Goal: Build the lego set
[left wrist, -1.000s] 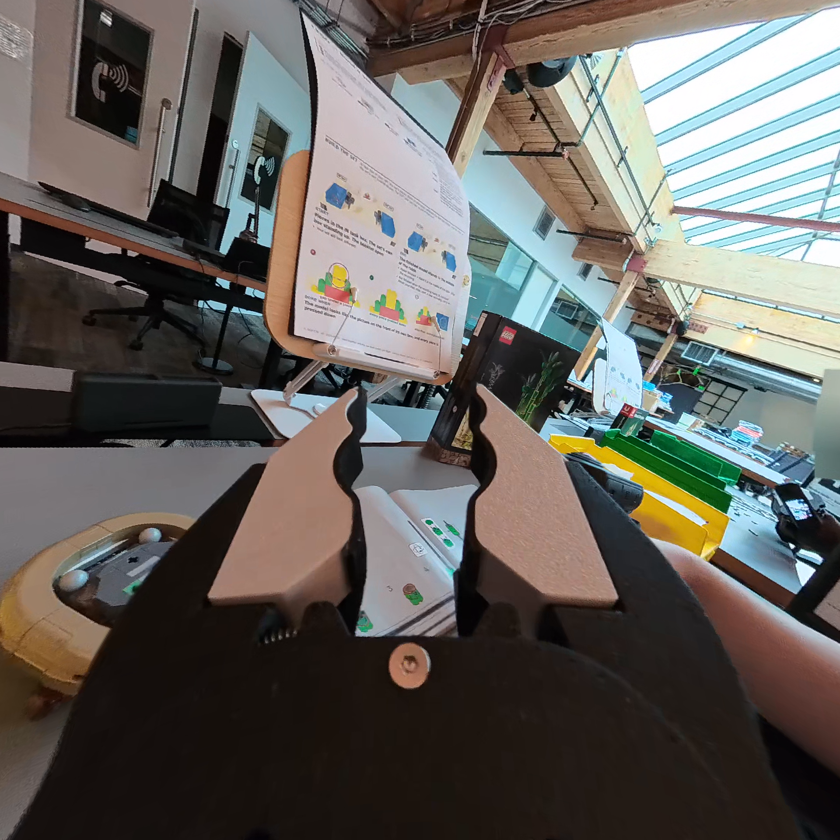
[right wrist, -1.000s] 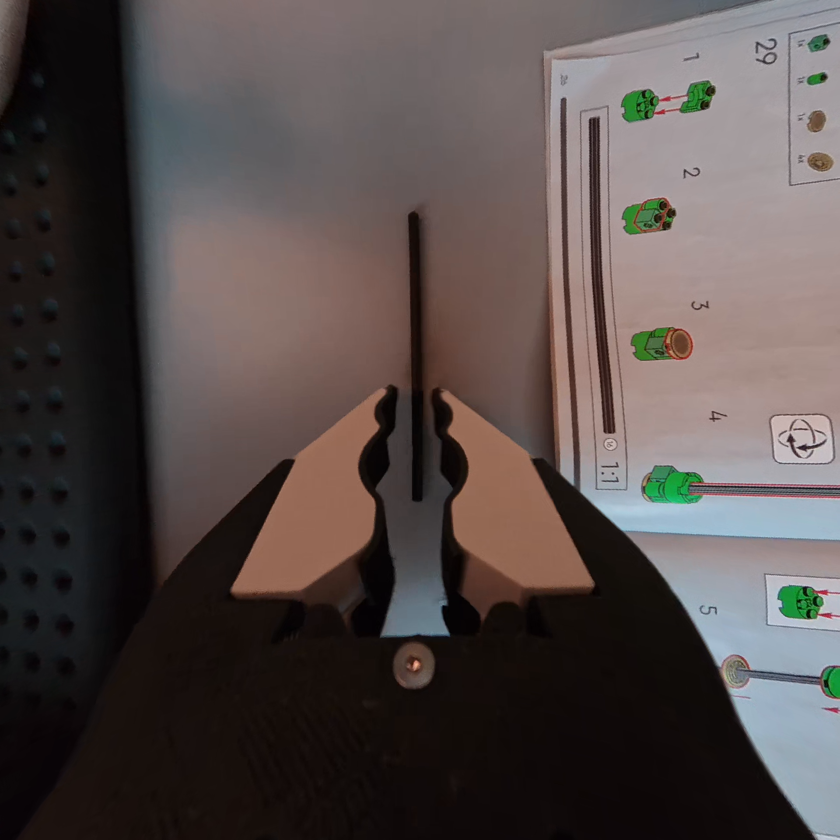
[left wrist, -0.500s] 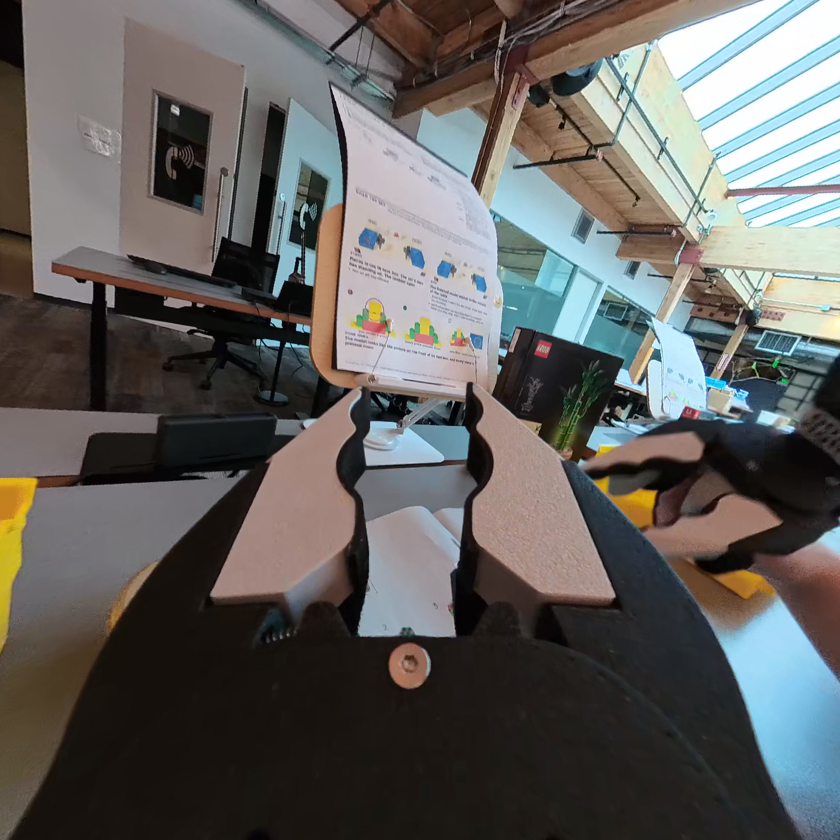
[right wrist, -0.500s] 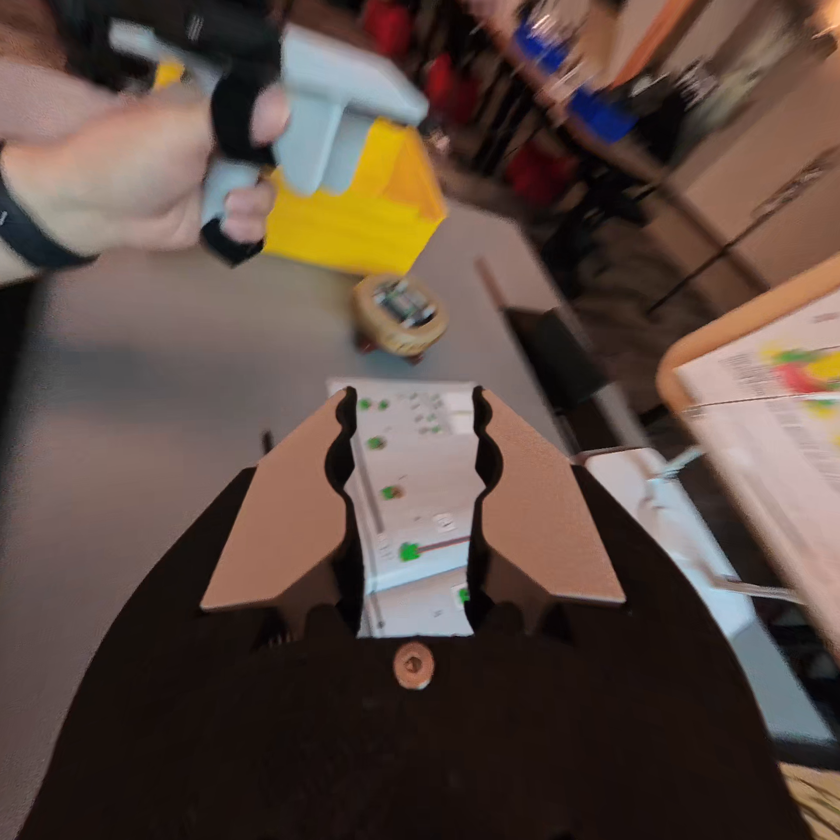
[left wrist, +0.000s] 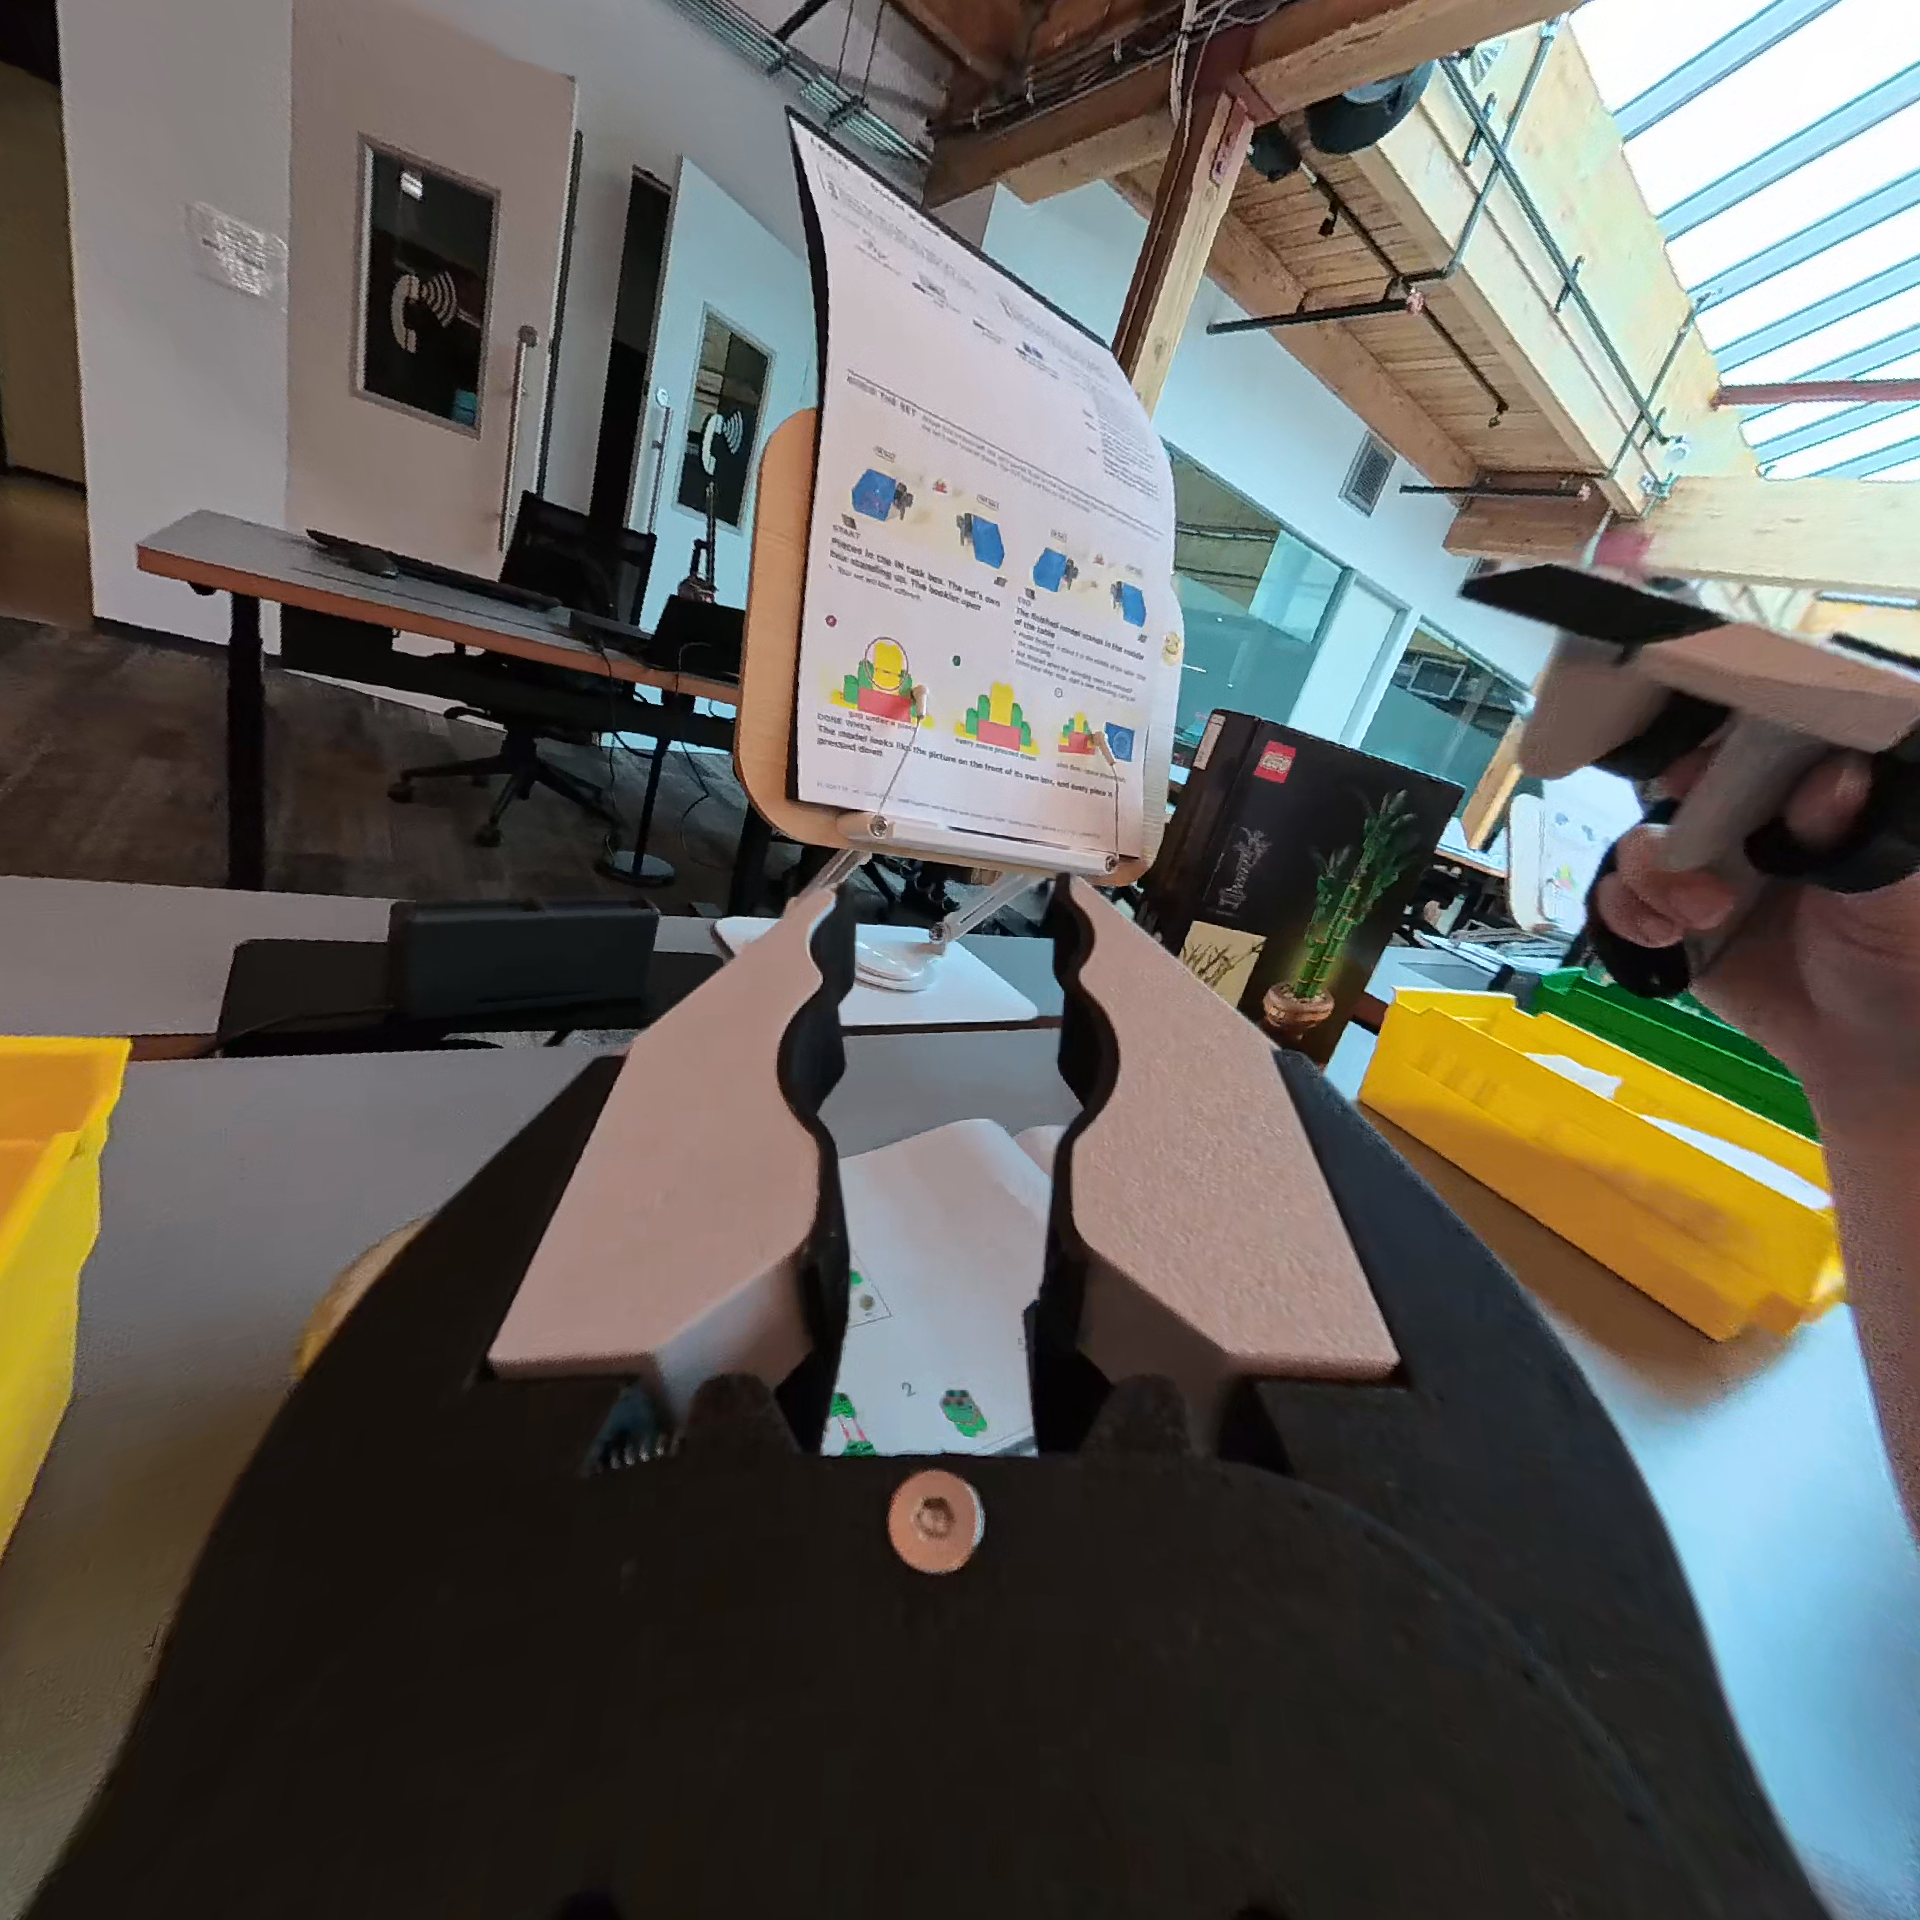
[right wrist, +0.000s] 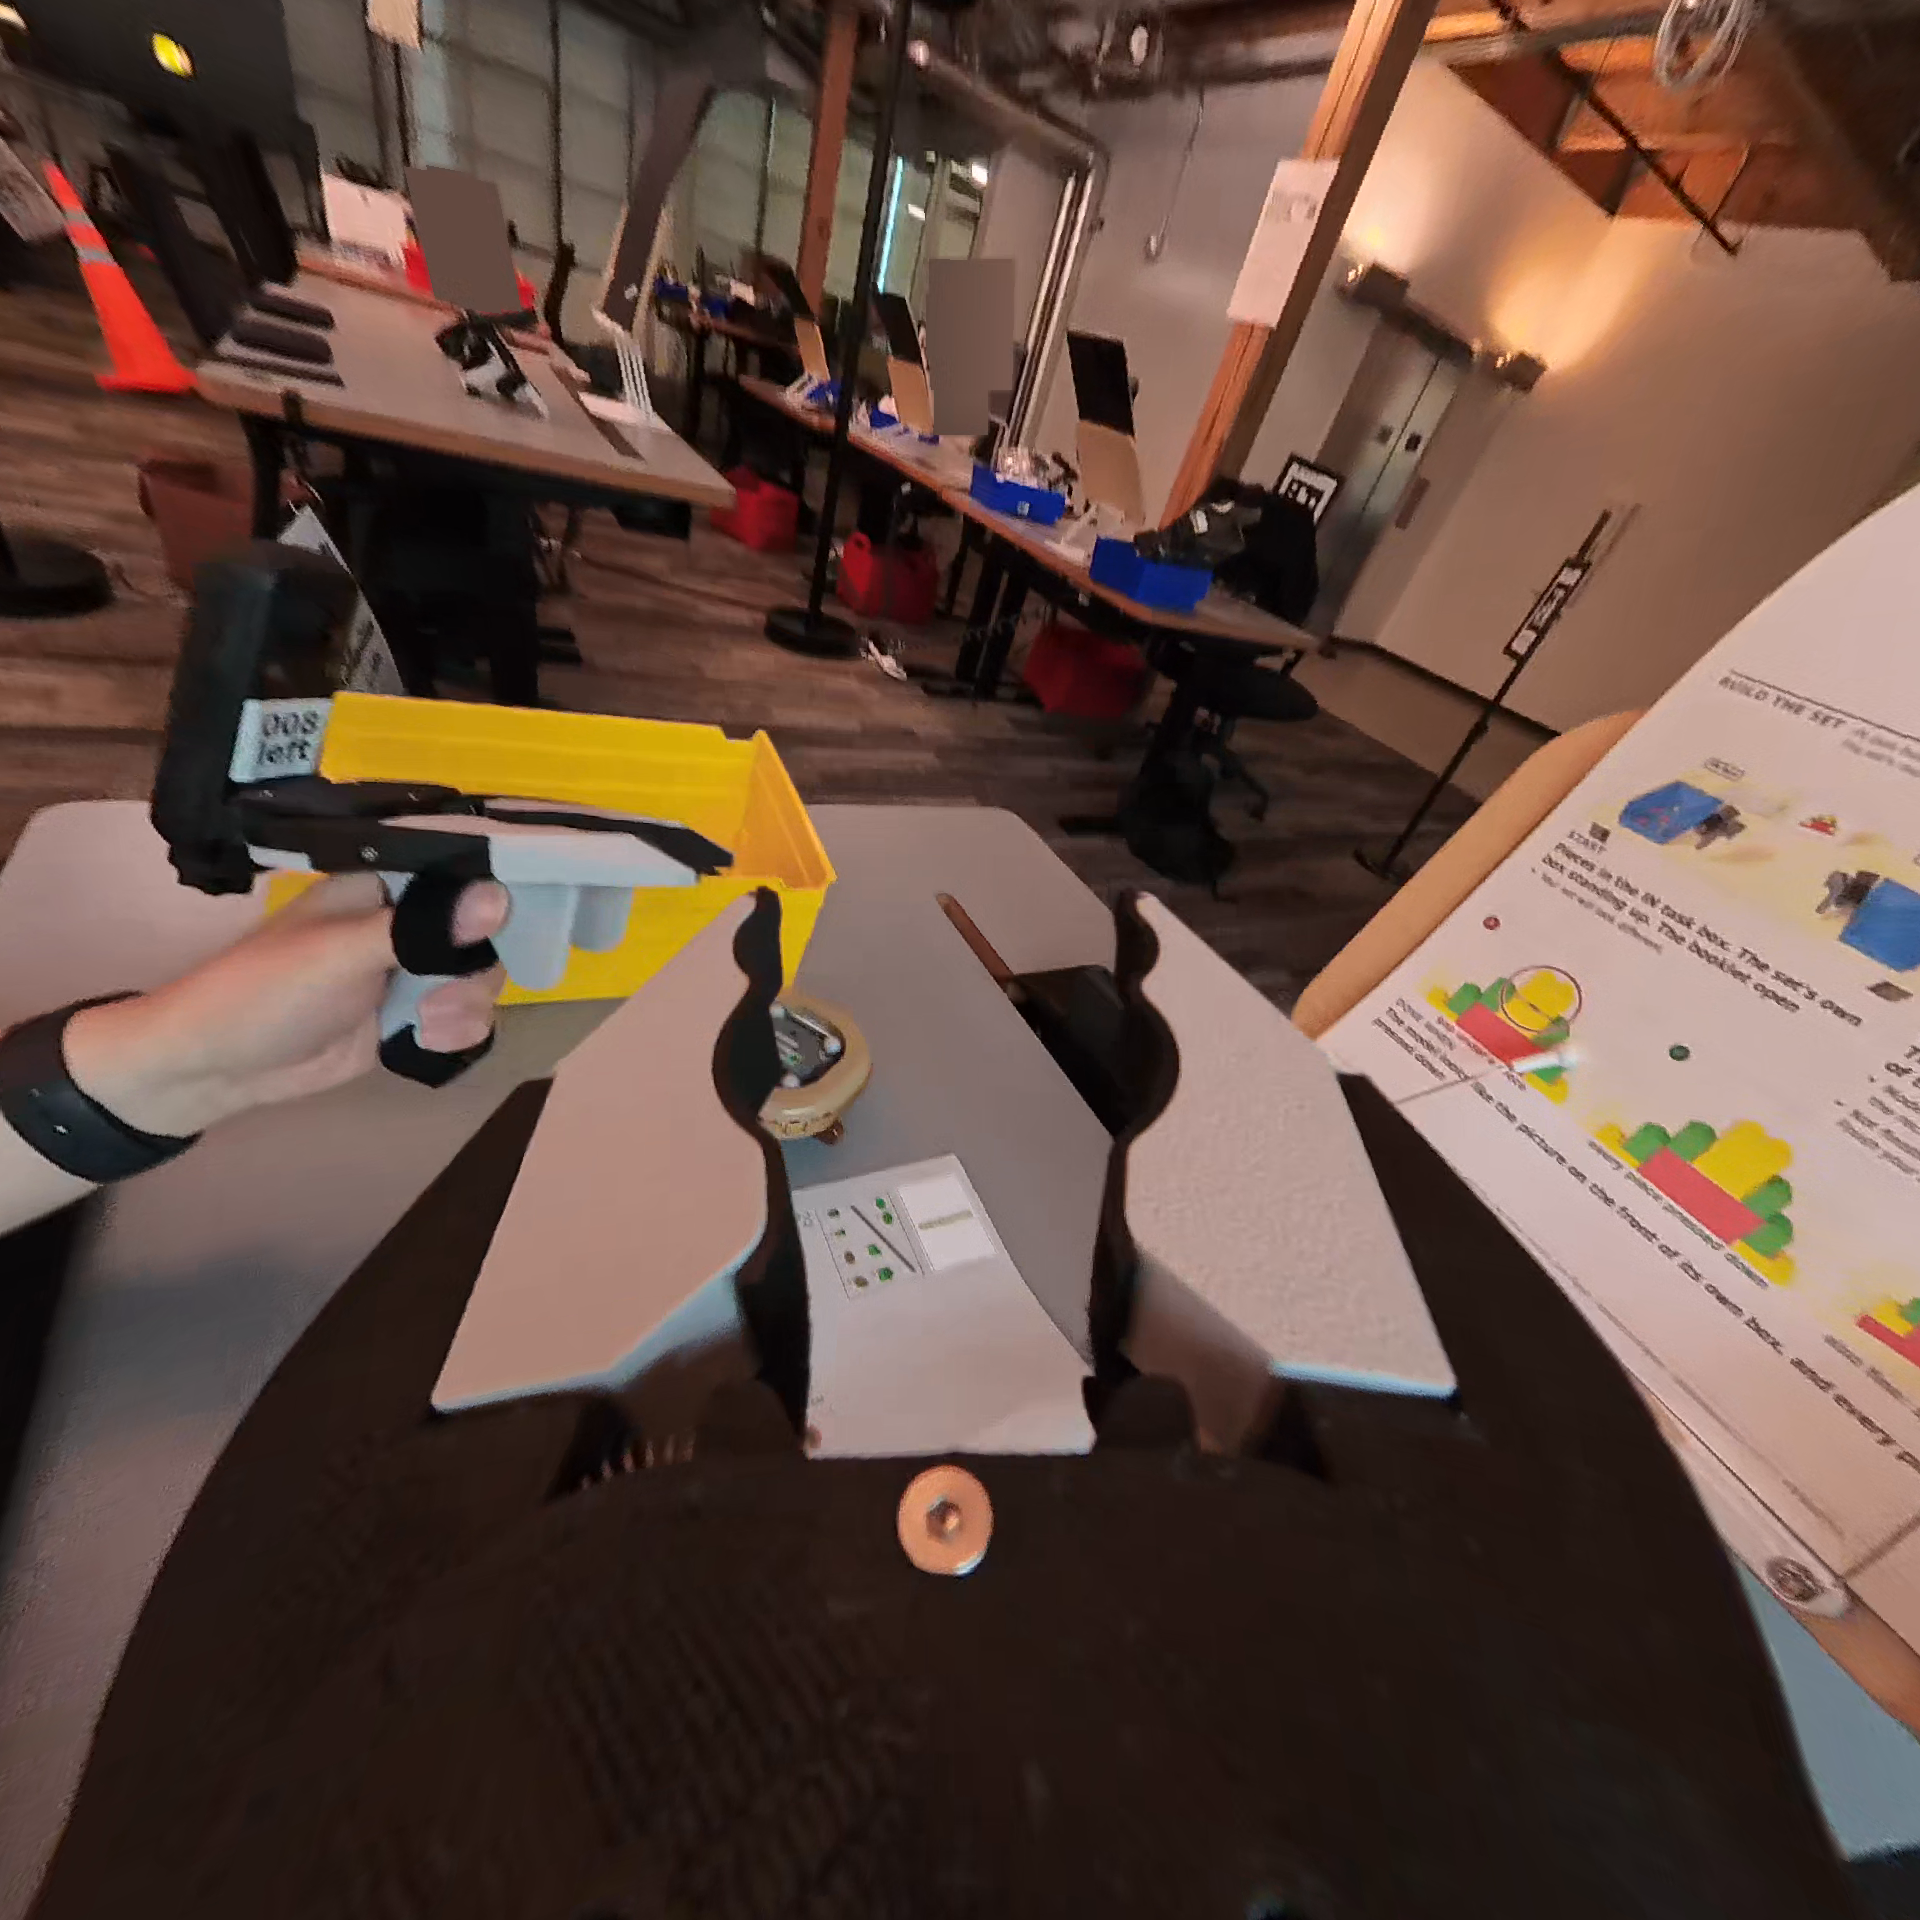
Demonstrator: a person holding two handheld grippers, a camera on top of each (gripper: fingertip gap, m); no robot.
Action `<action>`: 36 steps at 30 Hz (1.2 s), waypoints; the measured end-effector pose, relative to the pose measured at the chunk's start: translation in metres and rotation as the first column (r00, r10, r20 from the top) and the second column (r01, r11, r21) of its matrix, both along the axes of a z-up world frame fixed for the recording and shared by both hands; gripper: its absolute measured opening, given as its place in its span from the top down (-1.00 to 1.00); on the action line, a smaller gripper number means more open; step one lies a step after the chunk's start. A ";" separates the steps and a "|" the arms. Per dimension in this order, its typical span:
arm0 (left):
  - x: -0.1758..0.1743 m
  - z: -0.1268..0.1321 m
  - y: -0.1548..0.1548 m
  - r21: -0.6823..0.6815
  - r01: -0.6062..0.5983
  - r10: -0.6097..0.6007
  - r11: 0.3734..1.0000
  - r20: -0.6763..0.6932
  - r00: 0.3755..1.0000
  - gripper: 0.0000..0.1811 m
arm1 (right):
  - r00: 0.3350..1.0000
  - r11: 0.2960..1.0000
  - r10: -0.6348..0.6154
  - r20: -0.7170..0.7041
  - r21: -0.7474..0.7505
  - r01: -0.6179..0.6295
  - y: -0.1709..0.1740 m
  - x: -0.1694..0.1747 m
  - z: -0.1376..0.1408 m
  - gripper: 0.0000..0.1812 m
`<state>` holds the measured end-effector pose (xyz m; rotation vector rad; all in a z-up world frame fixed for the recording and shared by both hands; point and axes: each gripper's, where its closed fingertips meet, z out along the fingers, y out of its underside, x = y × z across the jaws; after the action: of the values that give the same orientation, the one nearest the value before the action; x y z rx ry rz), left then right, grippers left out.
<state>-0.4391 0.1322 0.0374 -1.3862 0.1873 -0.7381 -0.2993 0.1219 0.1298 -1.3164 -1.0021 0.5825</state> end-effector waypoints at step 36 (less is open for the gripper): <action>-0.219 -0.032 -0.005 -0.608 -0.414 0.123 0.677 -0.461 0.879 0.74 | 0.988 0.991 0.032 0.148 -0.132 -0.012 0.036 -0.032 -0.069 0.39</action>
<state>-0.6582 0.1272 0.0057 -2.2375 -0.0115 -0.2526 -0.3309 0.1577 0.0608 -1.4840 -1.1181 0.5804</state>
